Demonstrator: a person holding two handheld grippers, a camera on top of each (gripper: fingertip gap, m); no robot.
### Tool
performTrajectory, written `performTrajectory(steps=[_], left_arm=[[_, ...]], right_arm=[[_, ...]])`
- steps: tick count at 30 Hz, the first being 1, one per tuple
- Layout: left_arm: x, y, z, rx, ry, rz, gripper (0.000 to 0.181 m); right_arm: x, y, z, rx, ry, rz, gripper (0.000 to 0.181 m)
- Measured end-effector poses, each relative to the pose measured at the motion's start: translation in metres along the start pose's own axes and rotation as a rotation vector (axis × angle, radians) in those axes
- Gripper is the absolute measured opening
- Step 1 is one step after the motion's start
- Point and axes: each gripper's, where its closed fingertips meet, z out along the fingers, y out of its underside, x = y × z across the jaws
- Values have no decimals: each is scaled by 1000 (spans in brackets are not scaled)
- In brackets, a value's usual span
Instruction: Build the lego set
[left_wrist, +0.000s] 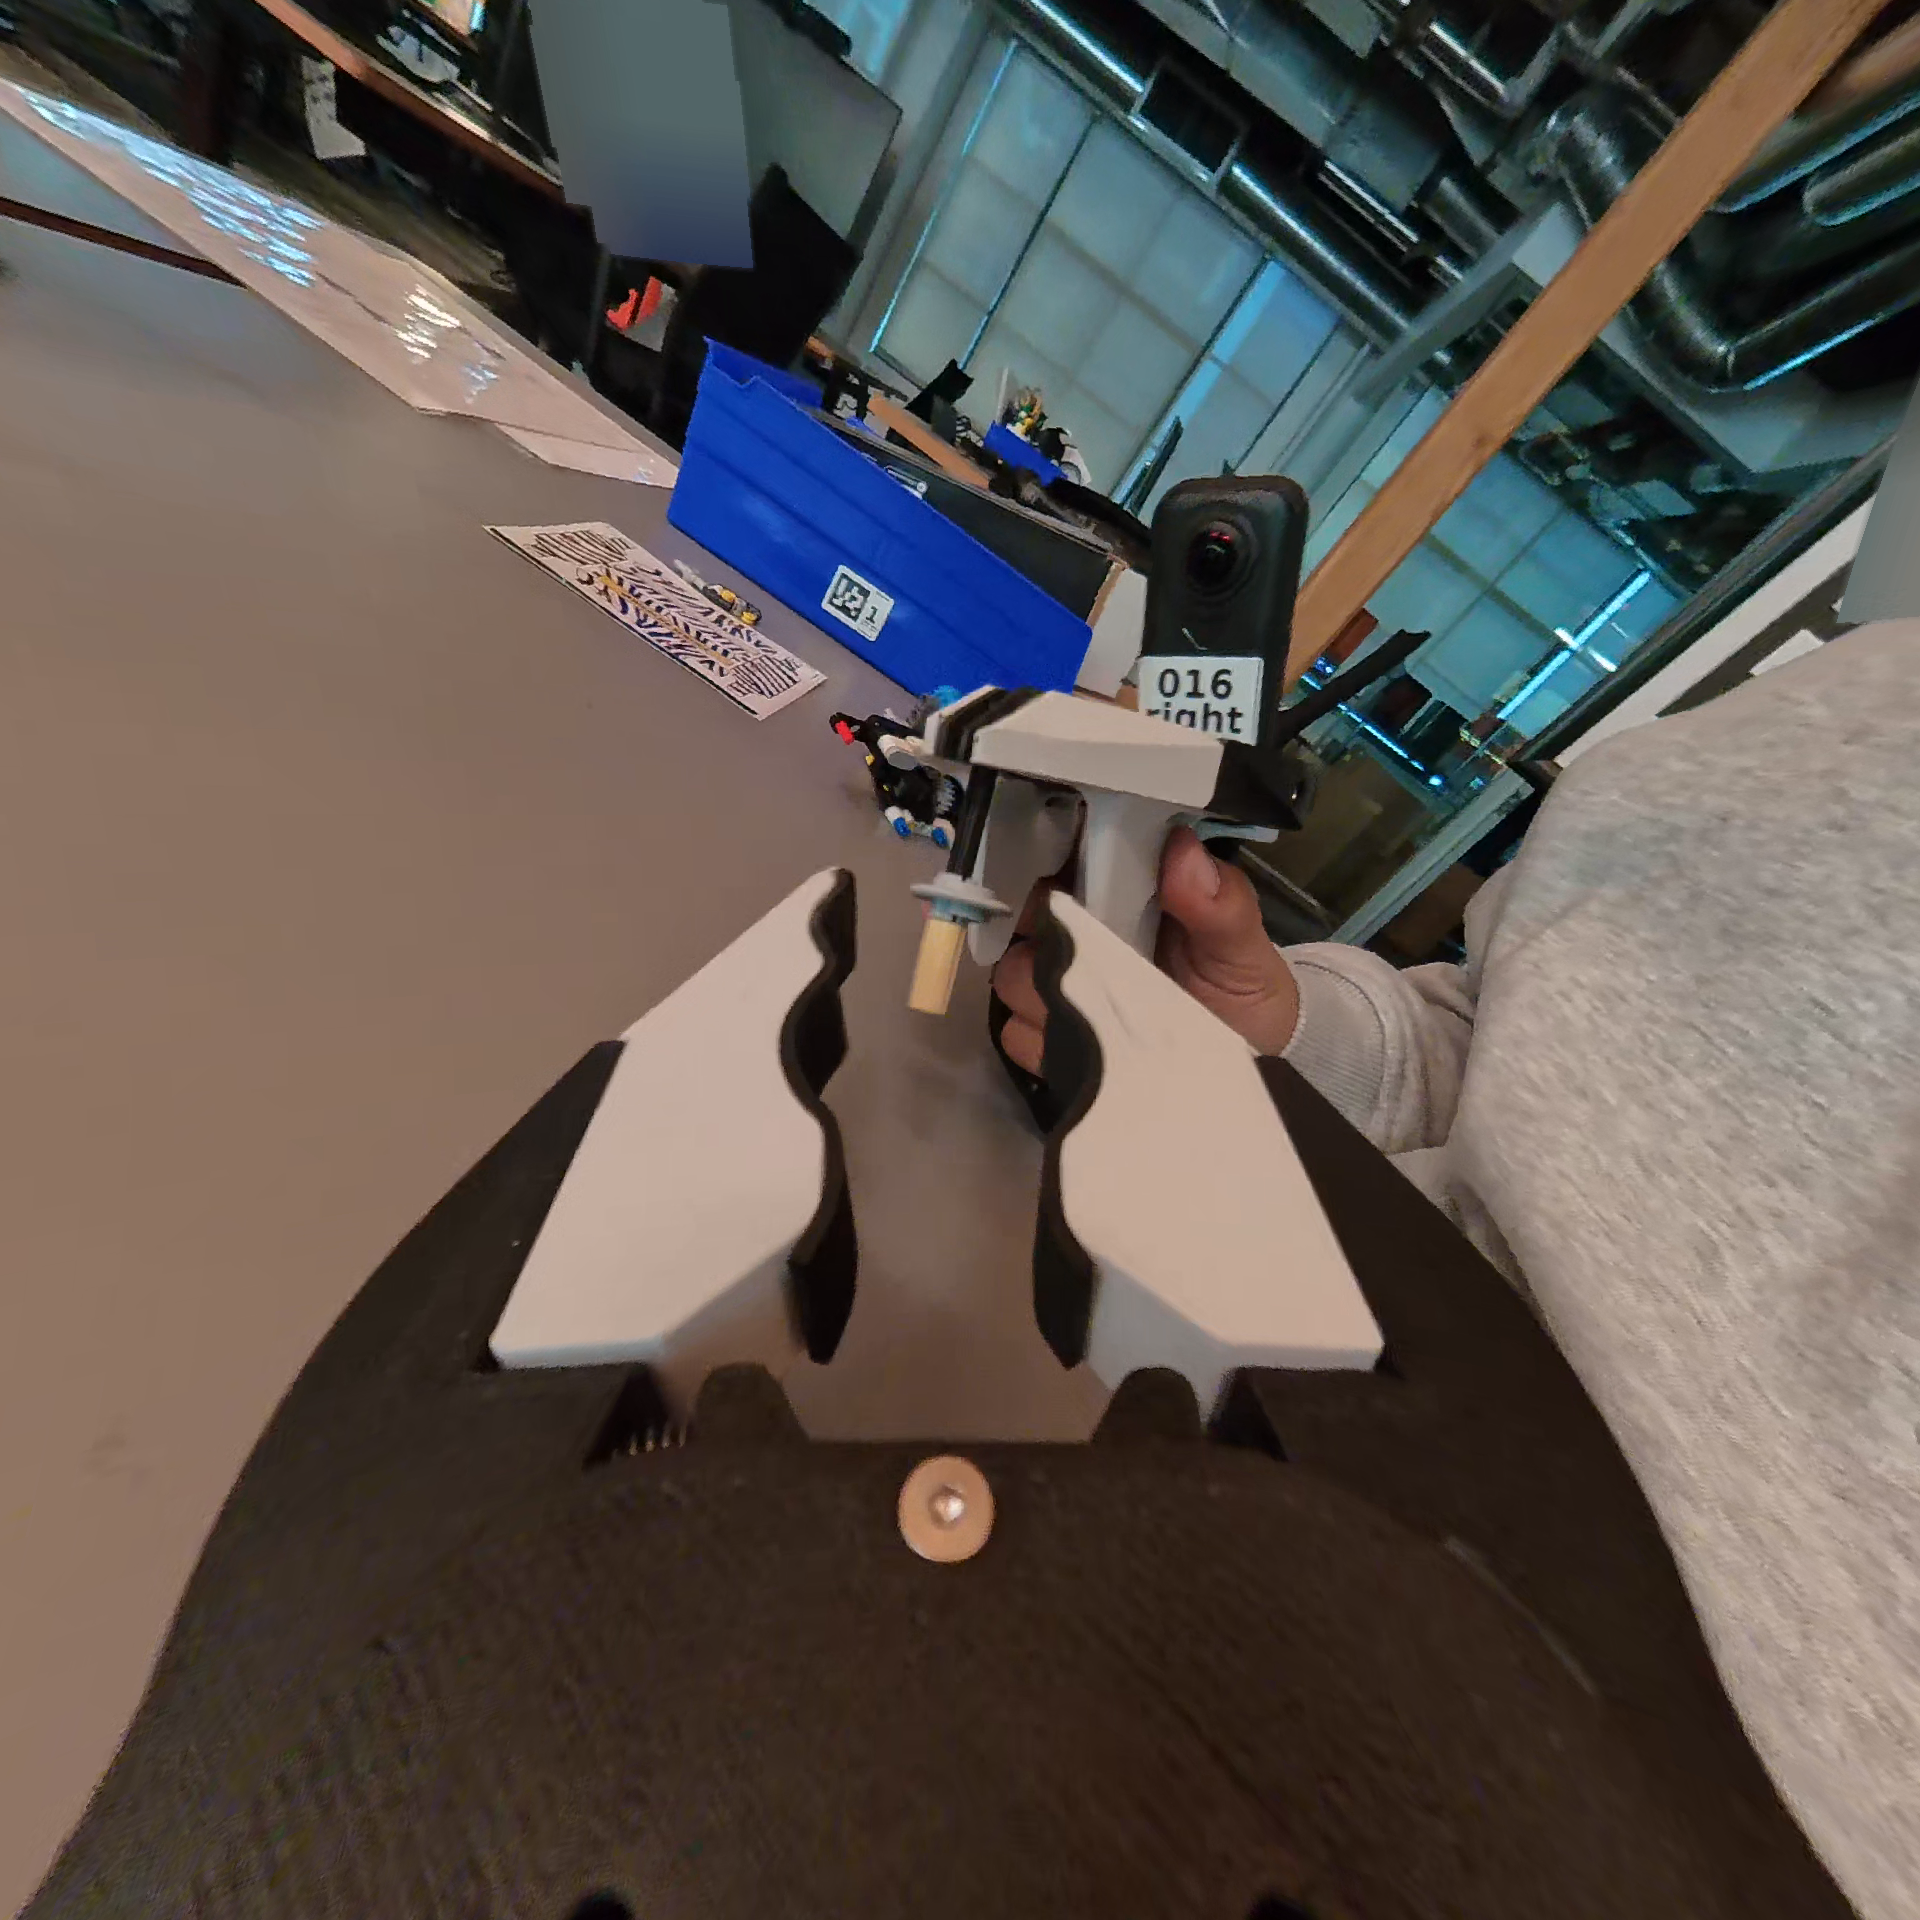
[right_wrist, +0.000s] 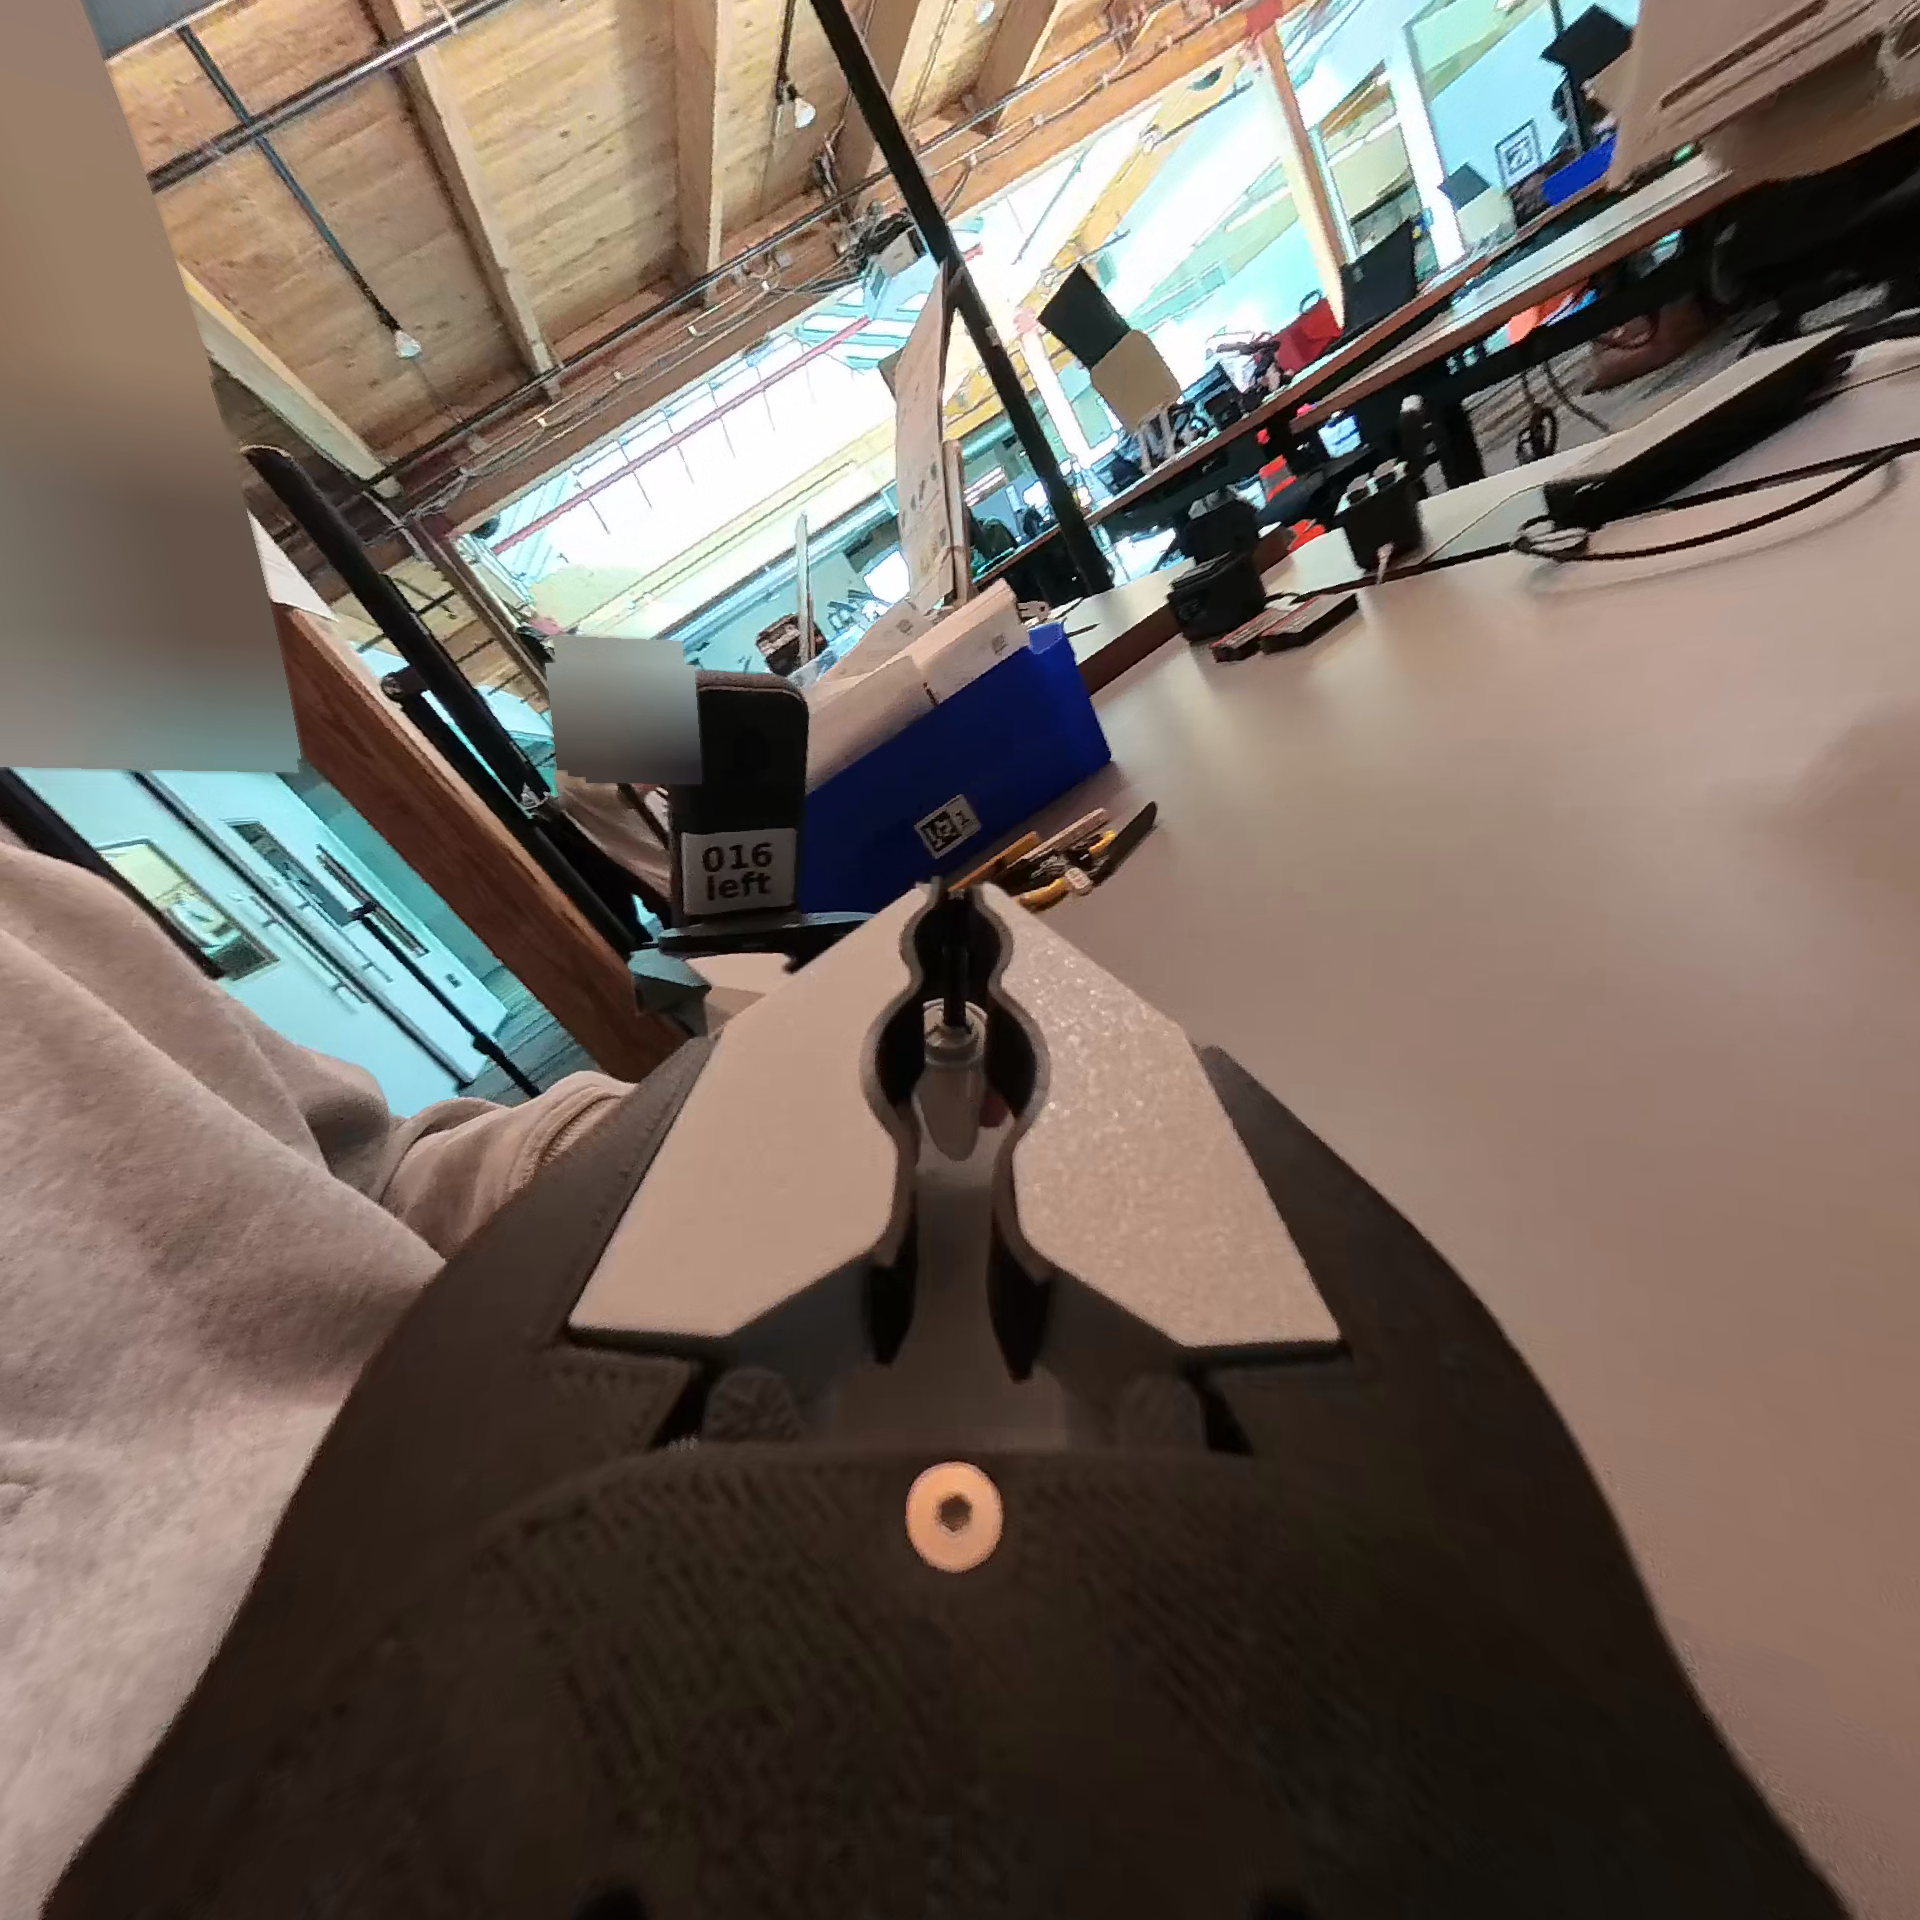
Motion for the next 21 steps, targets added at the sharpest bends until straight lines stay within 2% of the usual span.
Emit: performTrajectory(steps=[2, 21], left_arm=[[5, 2, 0, -8, 44, -16, 15], [-4, -18, -14, 92, 17, 15, 14]], right_arm=[[-2, 3, 2, -5, -13, 23, 1], [1, 10, 0, -56, -56, 104, 3]])
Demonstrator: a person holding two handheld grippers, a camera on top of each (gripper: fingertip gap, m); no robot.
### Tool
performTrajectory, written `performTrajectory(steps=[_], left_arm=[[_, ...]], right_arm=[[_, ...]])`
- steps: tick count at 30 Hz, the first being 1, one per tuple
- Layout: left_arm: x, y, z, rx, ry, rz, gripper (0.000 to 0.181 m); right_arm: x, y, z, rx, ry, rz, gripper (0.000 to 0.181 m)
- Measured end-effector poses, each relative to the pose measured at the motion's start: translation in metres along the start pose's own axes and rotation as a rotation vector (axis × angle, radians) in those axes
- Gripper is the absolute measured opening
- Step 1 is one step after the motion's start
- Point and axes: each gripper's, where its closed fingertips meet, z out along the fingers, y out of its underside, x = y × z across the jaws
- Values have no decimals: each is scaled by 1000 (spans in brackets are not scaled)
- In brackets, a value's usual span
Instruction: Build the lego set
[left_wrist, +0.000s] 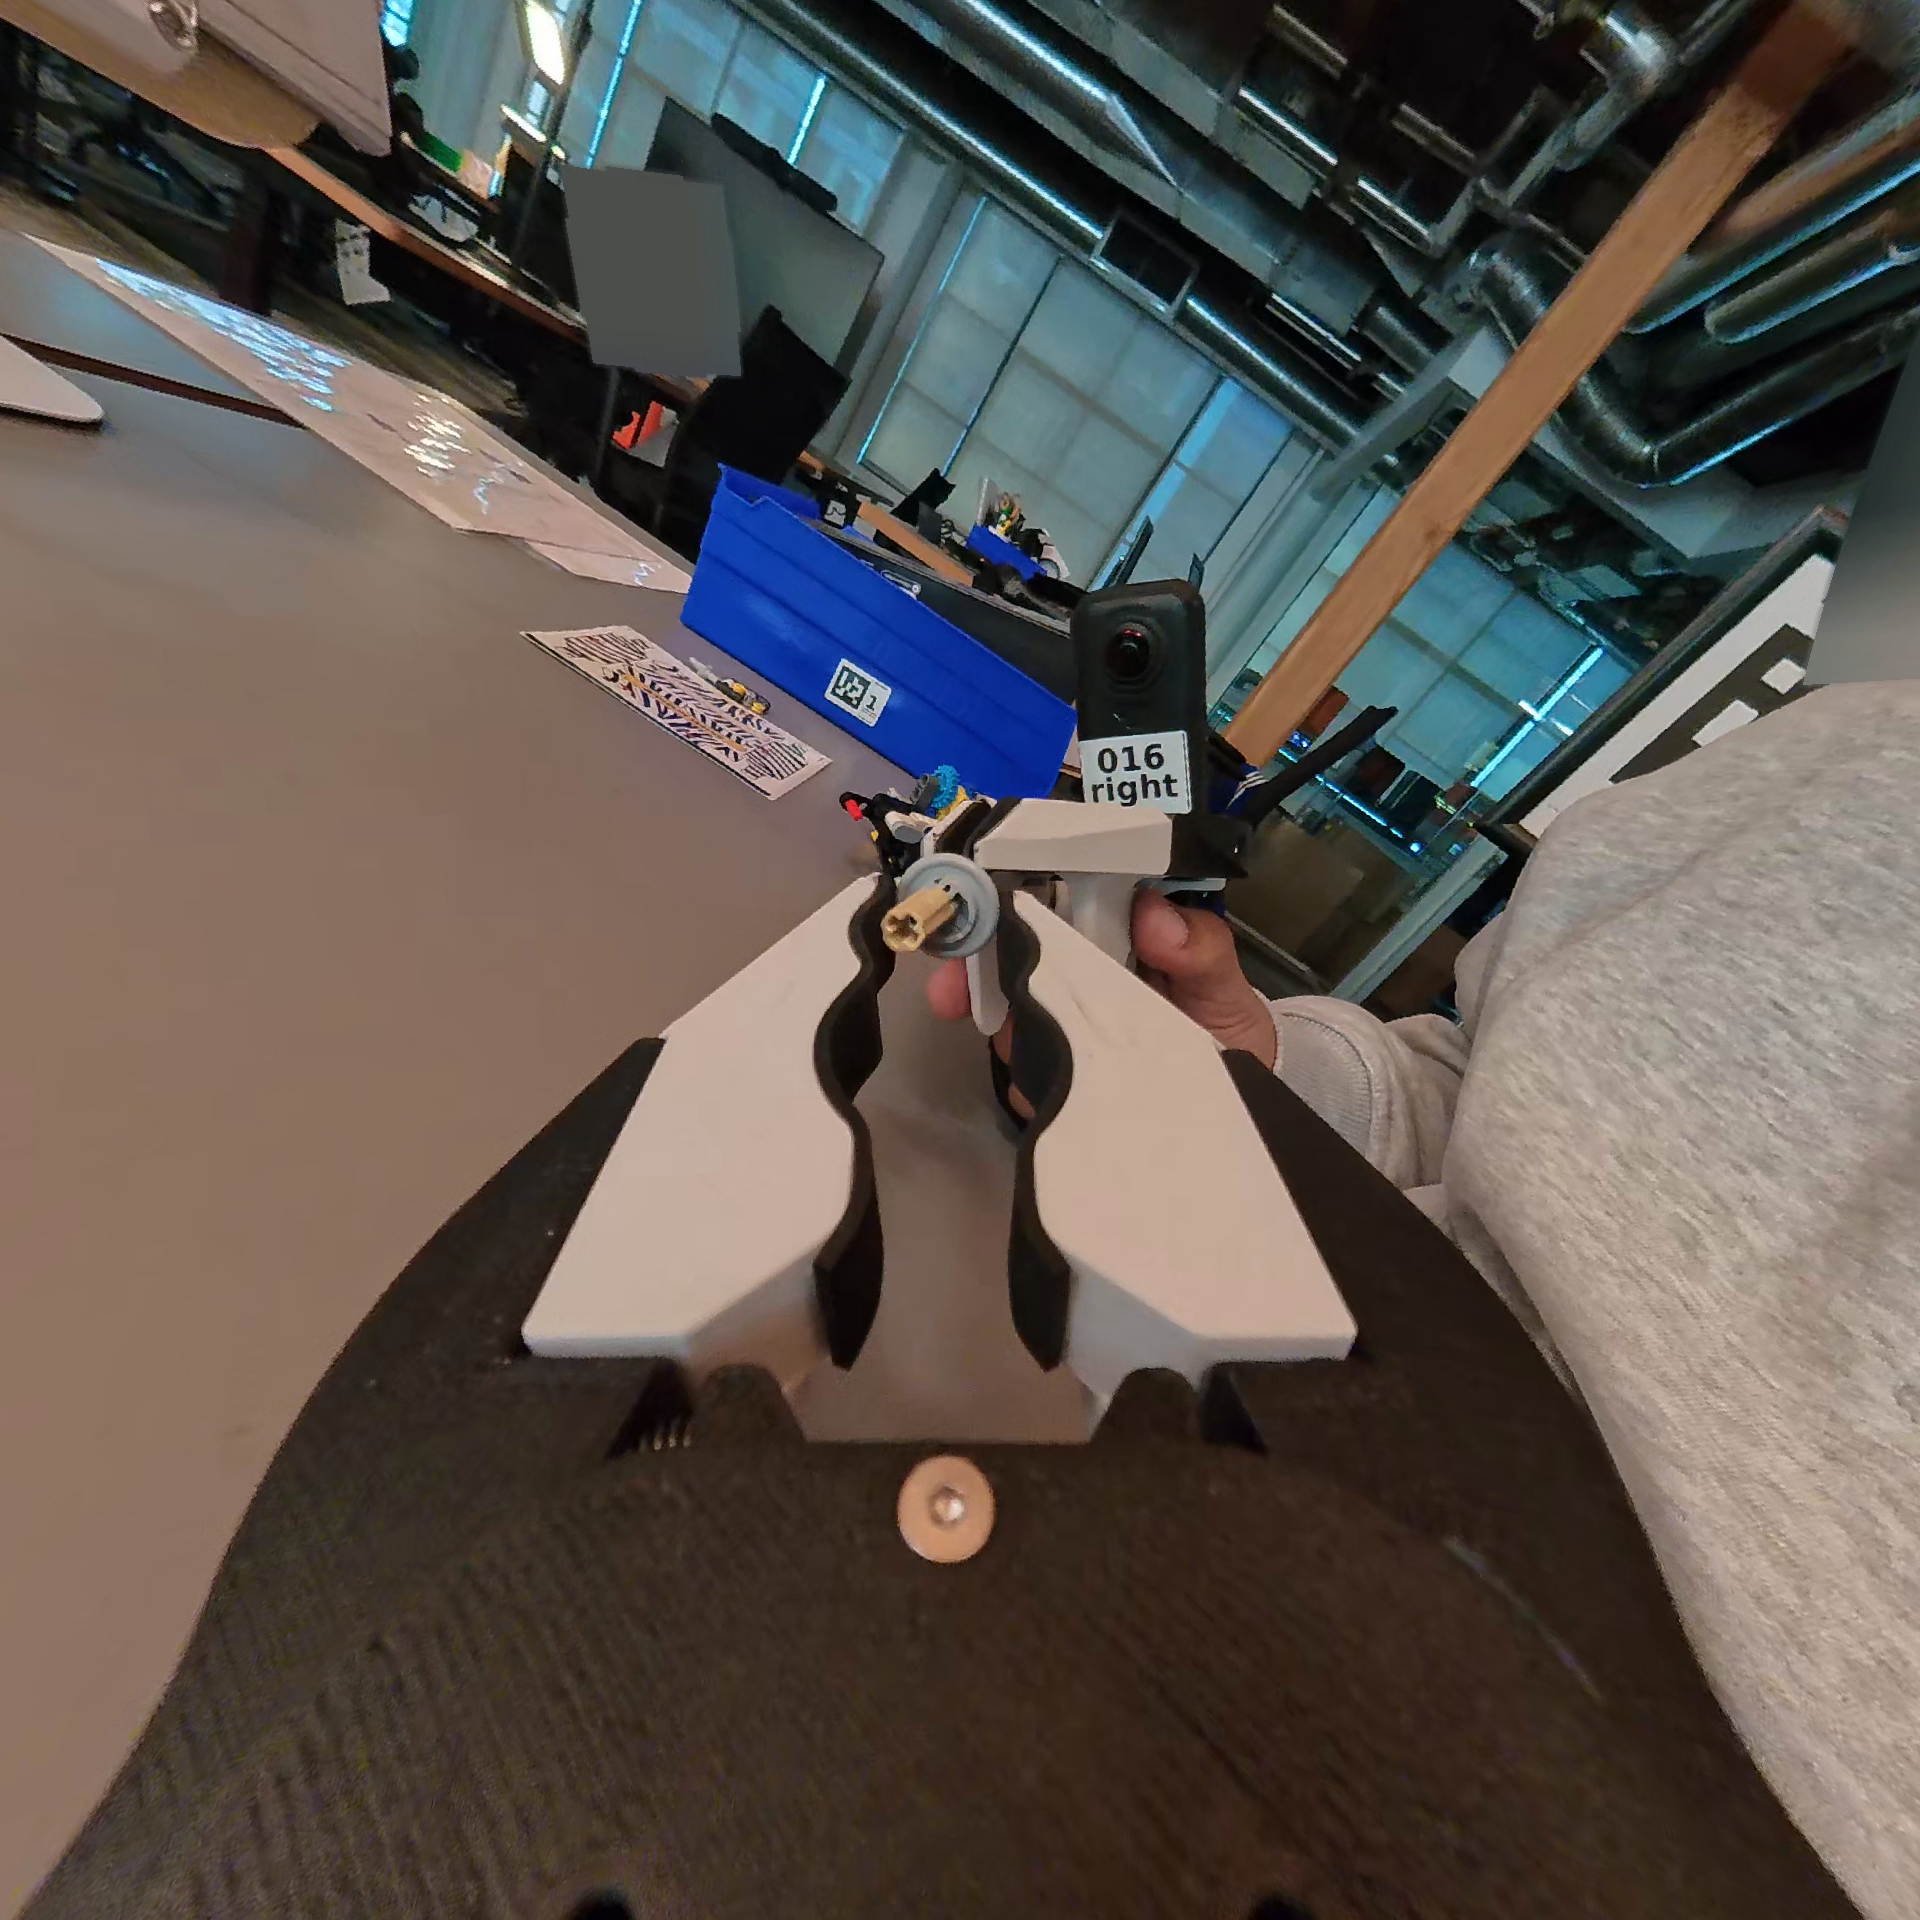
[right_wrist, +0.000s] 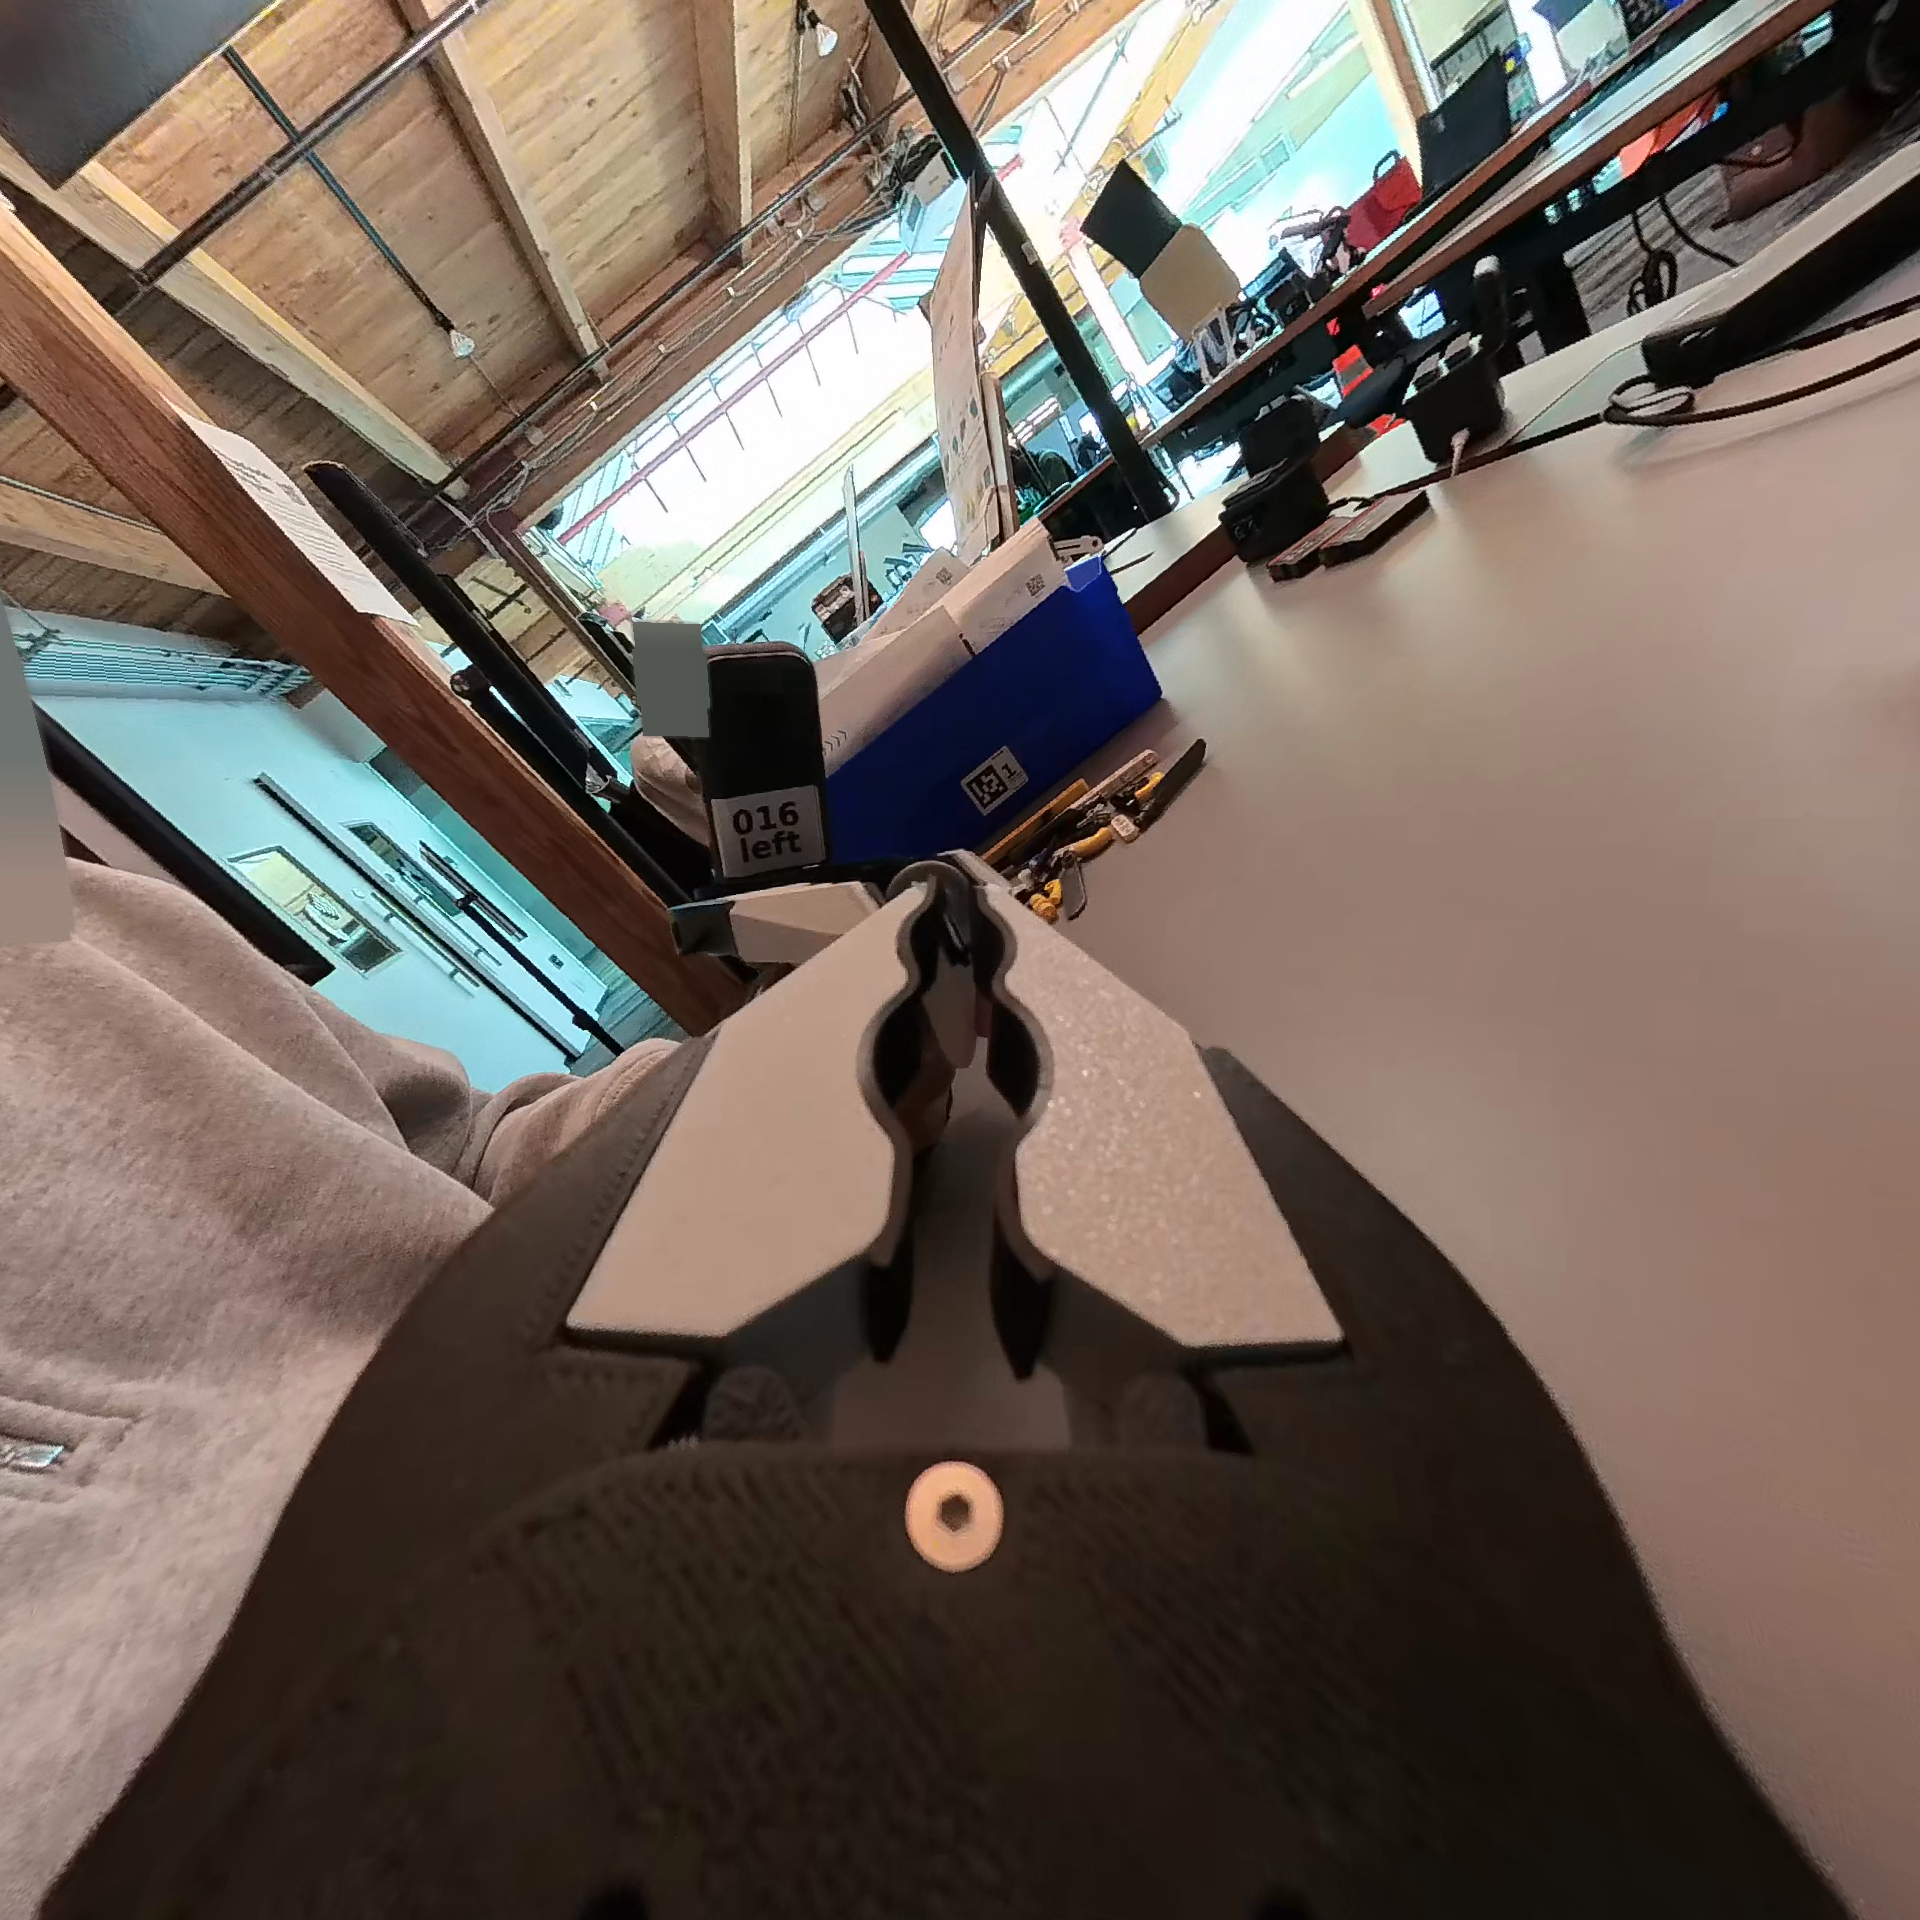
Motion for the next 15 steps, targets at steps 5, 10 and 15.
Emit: performTrajectory(steps=[5, 10, 15], left_arm=[[0, 0, 0, 2, 3, -8, 14], [-4, -4, -2, 24, -7, -28, 18], [-10, -4, -2, 28, -32, -55, 30]], right_arm=[[0, 1, 0, -1, -16, 22, 3], [2, 1, -1, 4, -16, 31, 1], [8, -2, -3, 17, 17, 6, 1]])
